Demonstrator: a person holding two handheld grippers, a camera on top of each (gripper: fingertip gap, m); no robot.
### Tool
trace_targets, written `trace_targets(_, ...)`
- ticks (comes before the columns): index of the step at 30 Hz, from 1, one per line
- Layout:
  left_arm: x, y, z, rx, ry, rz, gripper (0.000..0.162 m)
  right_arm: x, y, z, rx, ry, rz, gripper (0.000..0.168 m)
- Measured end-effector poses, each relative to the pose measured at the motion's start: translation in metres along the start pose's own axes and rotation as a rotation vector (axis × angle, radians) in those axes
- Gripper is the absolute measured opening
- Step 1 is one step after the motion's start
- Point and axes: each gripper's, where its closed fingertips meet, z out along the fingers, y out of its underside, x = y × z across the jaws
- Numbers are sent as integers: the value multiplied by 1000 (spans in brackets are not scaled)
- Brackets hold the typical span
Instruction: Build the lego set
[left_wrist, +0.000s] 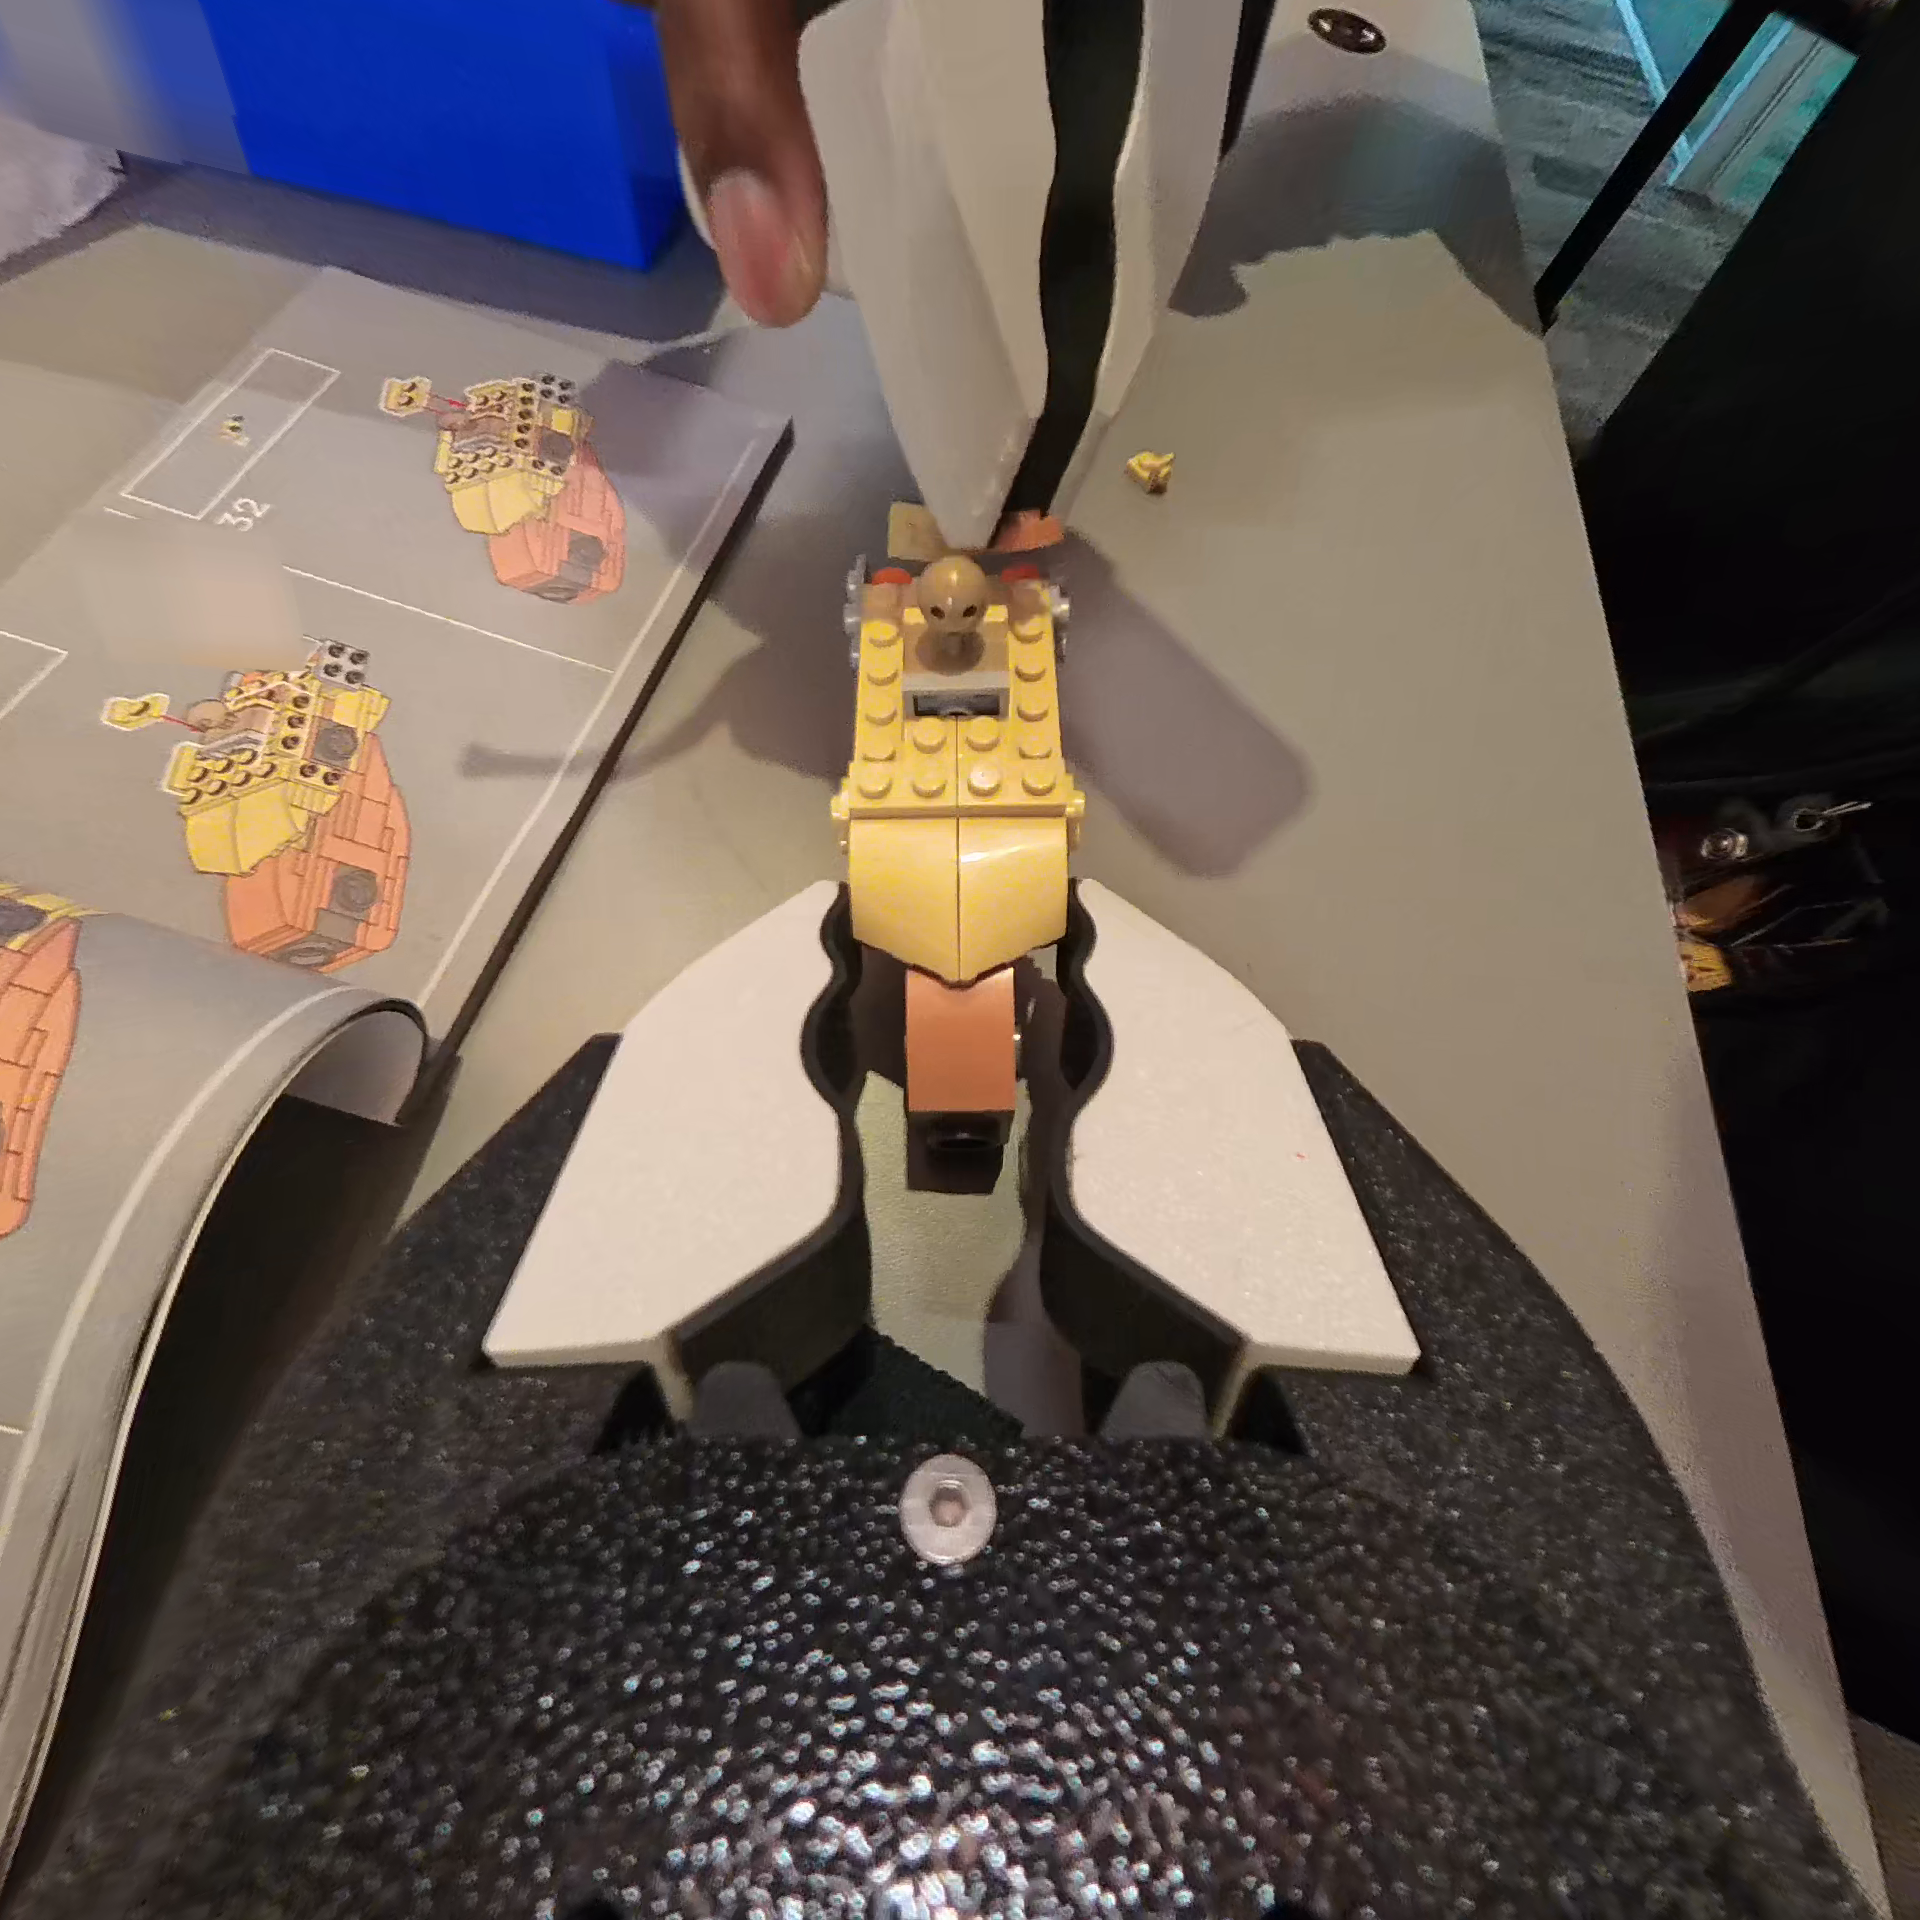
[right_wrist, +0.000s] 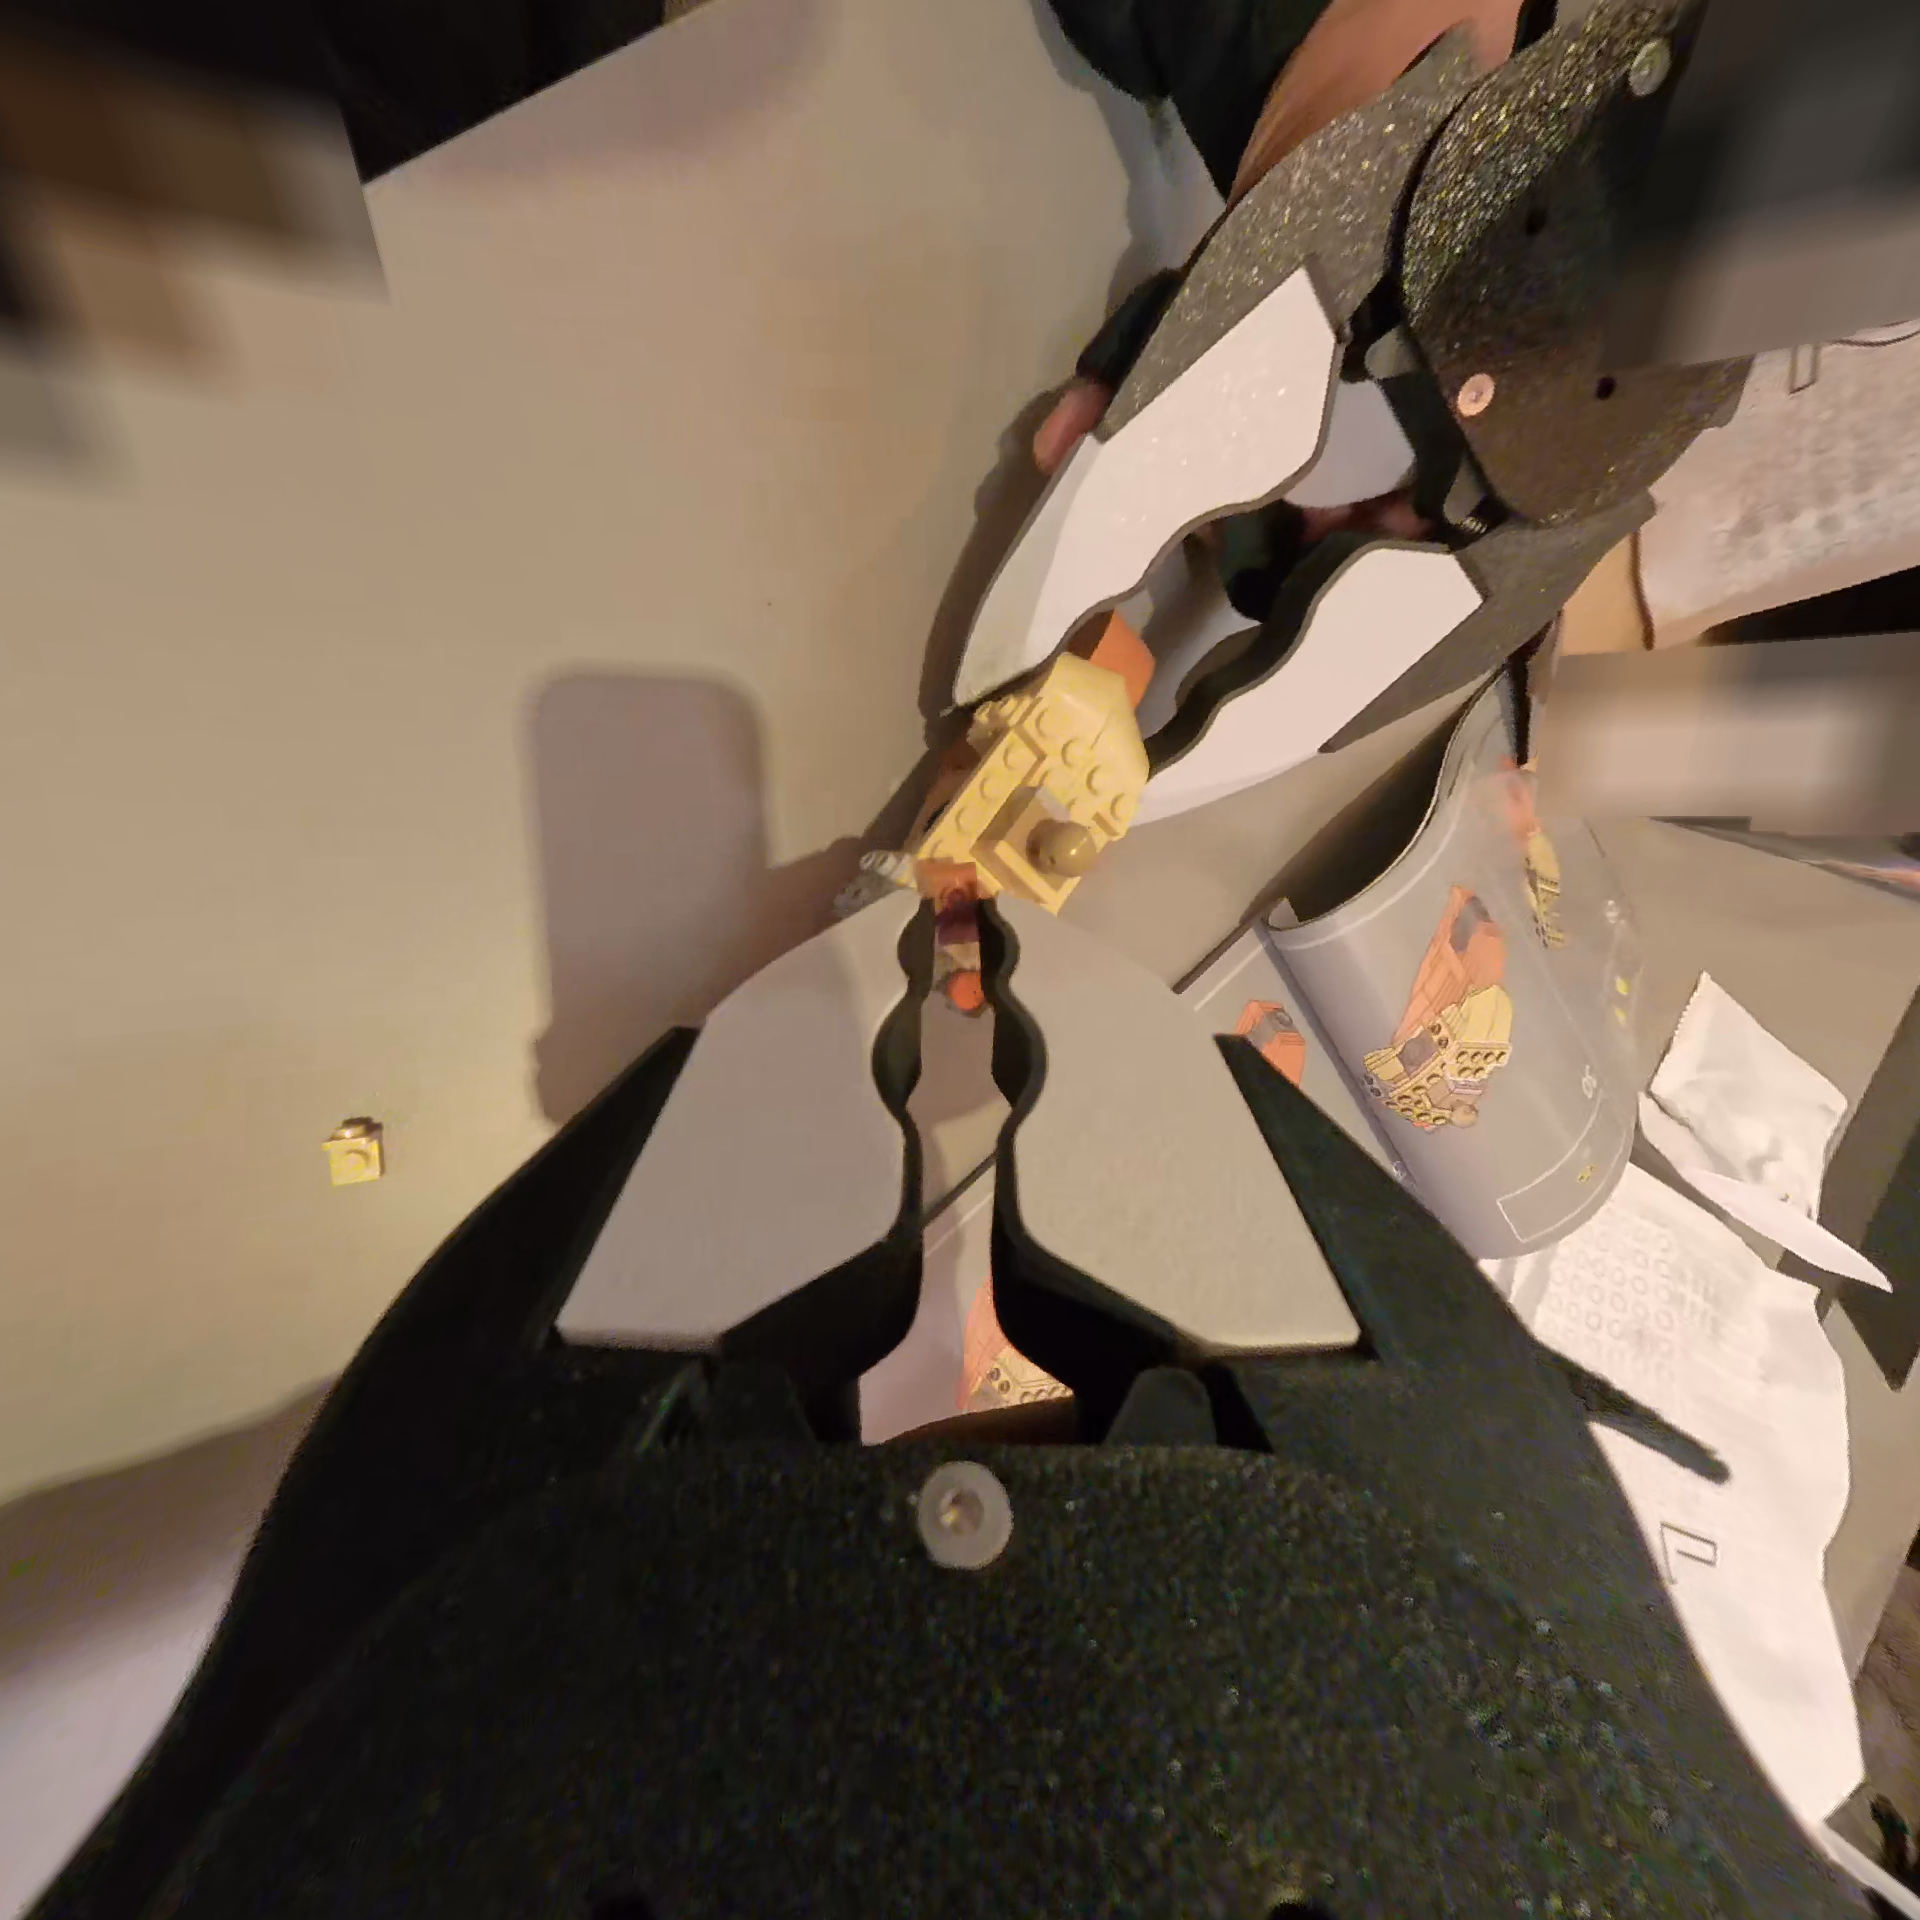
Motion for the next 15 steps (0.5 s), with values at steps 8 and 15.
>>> trace_targets(8,1,0,0,-1,-11,25,36,6,3,7,-102,-101,-56,8)
trace_targets(15,2,1,-1,-3,-19,50,37,3,1,8,-105,-120,-57,8)
